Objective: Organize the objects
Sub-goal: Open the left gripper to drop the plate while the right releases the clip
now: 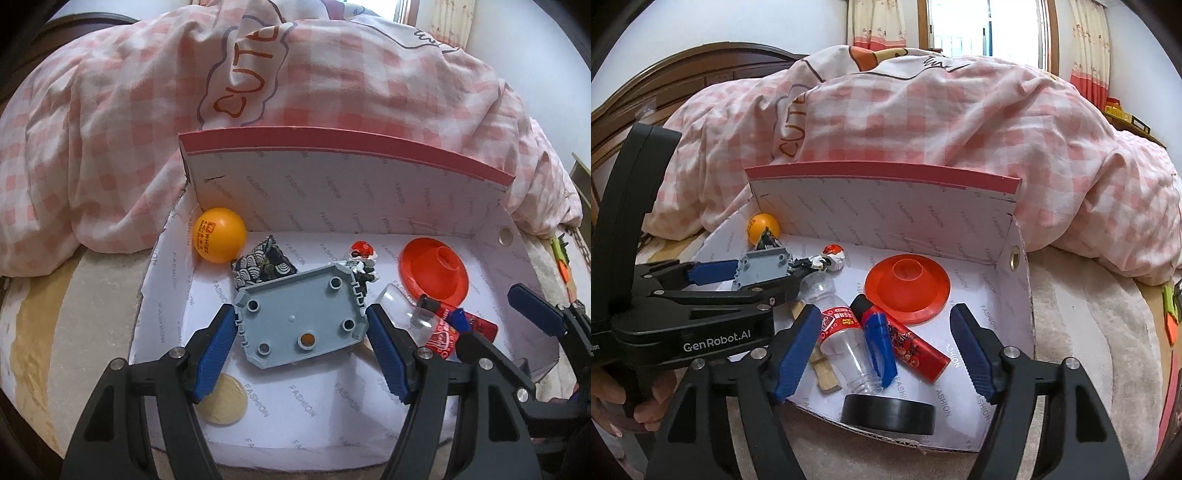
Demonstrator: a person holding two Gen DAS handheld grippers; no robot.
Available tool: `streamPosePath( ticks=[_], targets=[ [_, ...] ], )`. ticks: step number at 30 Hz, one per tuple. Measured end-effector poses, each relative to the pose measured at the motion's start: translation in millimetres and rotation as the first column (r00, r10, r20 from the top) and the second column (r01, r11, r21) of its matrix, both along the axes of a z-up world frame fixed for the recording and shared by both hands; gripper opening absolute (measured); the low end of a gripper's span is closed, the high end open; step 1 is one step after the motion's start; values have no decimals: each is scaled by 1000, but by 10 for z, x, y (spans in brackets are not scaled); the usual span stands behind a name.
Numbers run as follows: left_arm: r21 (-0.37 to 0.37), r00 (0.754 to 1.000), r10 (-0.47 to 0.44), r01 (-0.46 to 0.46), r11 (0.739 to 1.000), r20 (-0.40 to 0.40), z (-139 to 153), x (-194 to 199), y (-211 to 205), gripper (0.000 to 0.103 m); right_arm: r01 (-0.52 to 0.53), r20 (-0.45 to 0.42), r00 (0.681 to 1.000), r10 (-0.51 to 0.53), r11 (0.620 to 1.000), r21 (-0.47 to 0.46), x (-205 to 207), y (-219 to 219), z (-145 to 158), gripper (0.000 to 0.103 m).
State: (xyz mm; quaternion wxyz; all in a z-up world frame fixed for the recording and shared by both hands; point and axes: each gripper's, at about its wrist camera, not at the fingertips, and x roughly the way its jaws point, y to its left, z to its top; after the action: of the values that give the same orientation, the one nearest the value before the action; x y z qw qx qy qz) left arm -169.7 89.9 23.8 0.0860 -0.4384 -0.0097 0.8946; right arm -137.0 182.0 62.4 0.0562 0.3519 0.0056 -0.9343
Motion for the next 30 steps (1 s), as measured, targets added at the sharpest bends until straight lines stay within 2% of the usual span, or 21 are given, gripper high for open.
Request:
streamPosePath(
  ticks=[8, 11, 13, 30],
  targets=[
    [-13, 1000, 4, -4, 1000, -25, 58, 59, 11, 72, -3, -19, 1000, 3, 1000, 4, 62, -26, 64, 75],
    [-31, 998, 18, -20, 999, -67, 108, 103, 16, 81, 1, -23, 1000, -1, 1000, -3, 80, -18, 79, 75],
    [-41, 996, 21, -24, 999, -85, 129, 122, 22, 81, 5, -25, 1000, -5, 1000, -6, 90, -8, 84, 75],
    [-44, 998, 7, -10, 999, -70, 91, 156, 69, 81, 11, -9, 1000, -11, 1000, -14, 82, 17, 35, 75]
  ],
)
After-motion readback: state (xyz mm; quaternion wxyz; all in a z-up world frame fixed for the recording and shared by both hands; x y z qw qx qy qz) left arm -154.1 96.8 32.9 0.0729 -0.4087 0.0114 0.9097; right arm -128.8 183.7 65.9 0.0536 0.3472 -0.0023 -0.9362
